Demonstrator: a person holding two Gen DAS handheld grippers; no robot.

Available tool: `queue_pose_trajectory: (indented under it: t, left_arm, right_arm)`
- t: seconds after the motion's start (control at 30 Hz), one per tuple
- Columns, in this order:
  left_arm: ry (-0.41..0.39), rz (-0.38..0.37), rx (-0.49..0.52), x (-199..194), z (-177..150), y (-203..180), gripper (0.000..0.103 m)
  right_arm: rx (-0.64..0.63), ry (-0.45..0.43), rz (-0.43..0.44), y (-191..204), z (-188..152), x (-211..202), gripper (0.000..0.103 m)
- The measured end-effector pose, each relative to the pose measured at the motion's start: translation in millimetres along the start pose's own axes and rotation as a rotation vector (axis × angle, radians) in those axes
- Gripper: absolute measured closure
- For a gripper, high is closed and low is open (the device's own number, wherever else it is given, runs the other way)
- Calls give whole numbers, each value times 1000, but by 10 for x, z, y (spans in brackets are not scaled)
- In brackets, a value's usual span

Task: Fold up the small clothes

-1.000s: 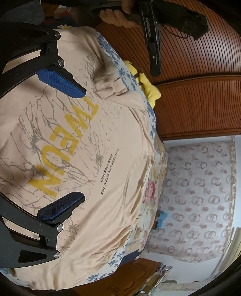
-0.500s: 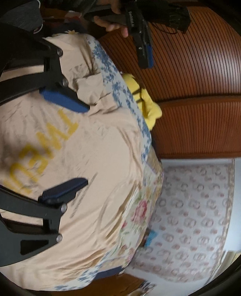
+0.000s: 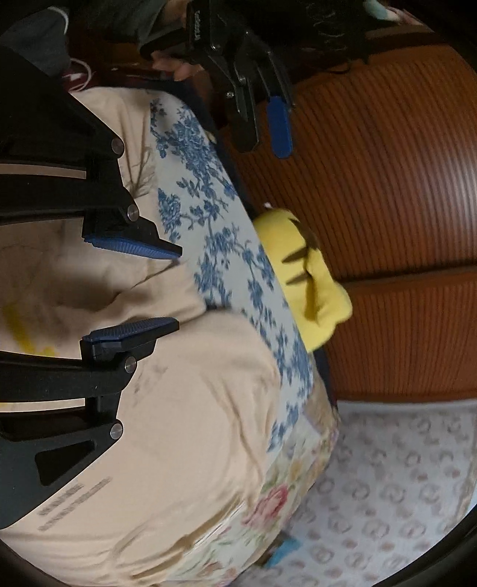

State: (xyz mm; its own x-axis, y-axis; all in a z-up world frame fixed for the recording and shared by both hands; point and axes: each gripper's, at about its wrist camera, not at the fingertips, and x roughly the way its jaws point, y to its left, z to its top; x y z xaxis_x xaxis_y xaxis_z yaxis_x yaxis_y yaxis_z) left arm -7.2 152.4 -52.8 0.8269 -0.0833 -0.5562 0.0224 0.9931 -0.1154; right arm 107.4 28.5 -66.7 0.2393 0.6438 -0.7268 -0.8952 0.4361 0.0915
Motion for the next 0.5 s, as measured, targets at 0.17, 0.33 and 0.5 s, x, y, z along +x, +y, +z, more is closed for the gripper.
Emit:
queue_pose_trajectory:
  t: [0.17,0.33,0.5]
  left_arm:
    - [9,-9,-16,31,-35,17,44]
    - [15,-8,-15,40,-55,-5,44]
    - [22,-13,-11,63,-61,-50,44]
  right_arm:
    - [-13,73,-16,31,65,251,71]
    - [-44,121,-59,-2,55,364,82]
    - [6,36,-78,-119,71,179,101]
